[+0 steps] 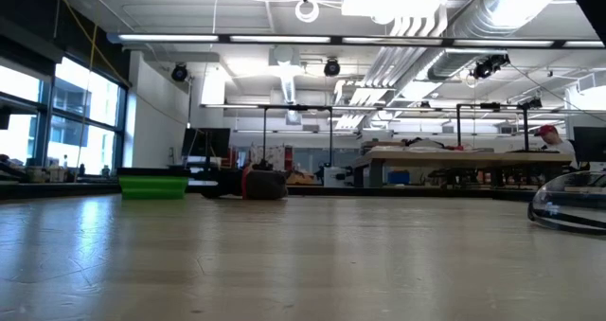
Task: Coil cords
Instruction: Coil the white wire on the spool
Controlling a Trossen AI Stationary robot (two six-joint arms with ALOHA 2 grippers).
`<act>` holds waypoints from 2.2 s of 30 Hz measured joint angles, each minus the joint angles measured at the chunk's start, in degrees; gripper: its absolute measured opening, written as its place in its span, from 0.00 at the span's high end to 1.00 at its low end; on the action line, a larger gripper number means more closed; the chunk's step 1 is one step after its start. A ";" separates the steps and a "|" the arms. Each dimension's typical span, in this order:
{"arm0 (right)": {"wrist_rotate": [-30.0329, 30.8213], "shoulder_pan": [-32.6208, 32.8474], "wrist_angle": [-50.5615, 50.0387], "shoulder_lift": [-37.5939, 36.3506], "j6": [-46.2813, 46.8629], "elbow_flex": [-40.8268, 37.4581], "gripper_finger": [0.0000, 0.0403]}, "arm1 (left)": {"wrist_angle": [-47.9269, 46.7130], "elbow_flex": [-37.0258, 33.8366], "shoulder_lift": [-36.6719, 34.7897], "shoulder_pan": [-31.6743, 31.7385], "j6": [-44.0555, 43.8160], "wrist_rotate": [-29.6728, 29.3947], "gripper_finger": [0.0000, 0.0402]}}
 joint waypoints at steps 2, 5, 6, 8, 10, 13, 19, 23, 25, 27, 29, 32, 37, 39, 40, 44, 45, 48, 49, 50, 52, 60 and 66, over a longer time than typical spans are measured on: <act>-1.52 -0.45 0.08 0.00 1.10 0.00 1.00 | -0.29 0.00 0.45 -0.20 0.40 -0.36 1.00; -4.04 -0.78 0.61 0.00 2.33 0.00 1.00 | -0.19 0.00 1.29 -0.20 2.17 -2.07 1.00; -4.21 -0.78 0.44 0.00 2.07 0.00 1.00 | 0.05 0.00 1.60 -0.17 2.37 -1.76 1.00; -4.24 -0.80 0.45 0.00 1.60 0.00 1.00 | 0.39 0.00 2.13 -0.13 2.39 -0.49 1.00; -4.26 -0.94 0.80 0.00 0.87 0.00 1.00 | 0.01 0.00 2.48 -0.15 2.03 0.50 1.00; -4.45 -1.58 1.37 0.00 0.77 0.00 1.00 | -1.38 0.00 2.50 -0.17 1.51 0.43 1.00; -4.46 -3.22 1.32 0.00 2.22 0.00 1.00 | -5.39 0.00 0.25 -0.01 1.95 -0.33 1.00; -4.96 -3.92 1.27 0.00 2.24 0.00 1.00 | -9.48 0.00 -0.49 0.04 2.97 -0.71 1.00; -4.99 -4.33 1.04 0.00 2.24 0.00 1.00 | -11.64 0.00 -0.85 0.04 3.75 -0.89 1.00; -5.61 -4.73 0.76 0.00 2.24 0.00 1.00 | -13.52 0.00 -1.31 0.04 4.57 -1.12 1.00; -6.20 -5.08 -0.34 0.00 2.23 0.00 1.00 | -15.44 0.00 -1.81 0.04 5.43 -1.77 1.00; -6.19 -5.61 -1.76 0.00 2.24 0.00 1.00 | -18.23 0.00 -2.53 0.04 6.30 -3.42 1.00; -6.12 -6.09 -2.70 0.00 1.96 0.00 1.00 | -22.21 0.00 -4.50 0.04 8.62 -6.97 1.00; -6.11 -6.34 -2.96 0.00 2.00 0.00 1.00 | -23.96 0.00 -5.33 0.04 8.98 -8.63 1.00; -5.97 -6.45 -3.07 0.00 1.99 0.00 1.00 | -24.65 0.00 -5.75 0.04 9.00 -9.64 1.00; -5.73 -6.87 -4.58 -0.07 2.00 0.00 1.00 | -25.58 0.00 -7.38 0.04 10.04 -13.70 1.00; -5.67 -6.92 -5.09 -0.07 2.00 0.00 1.00 | -25.69 0.00 -7.64 0.02 10.43 -14.71 1.00; -5.53 -6.92 -5.95 -0.07 1.94 0.00 1.00 | -25.71 0.00 -8.30 0.00 12.40 -18.46 1.00; -5.55 -6.92 -6.32 -0.10 1.93 0.00 1.00 | -25.71 0.00 -8.45 0.00 13.22 -19.57 1.00; -5.56 -6.92 -6.77 -0.11 1.91 0.00 1.00 | -25.71 0.00 -8.57 0.00 14.21 -20.41 1.00; -5.58 -6.92 -7.62 -0.11 1.89 0.00 1.00 | -25.70 0.00 -8.73 0.00 16.09 -22.01 1.00; -5.80 -7.13 -9.68 -0.11 1.90 0.00 1.00 | -25.75 0.27 -9.02 0.02 25.14 -29.07 1.00; -5.82 -7.23 -10.26 -0.11 2.02 0.00 1.00 | -24.73 2.12 -8.97 0.02 29.76 -34.28 1.00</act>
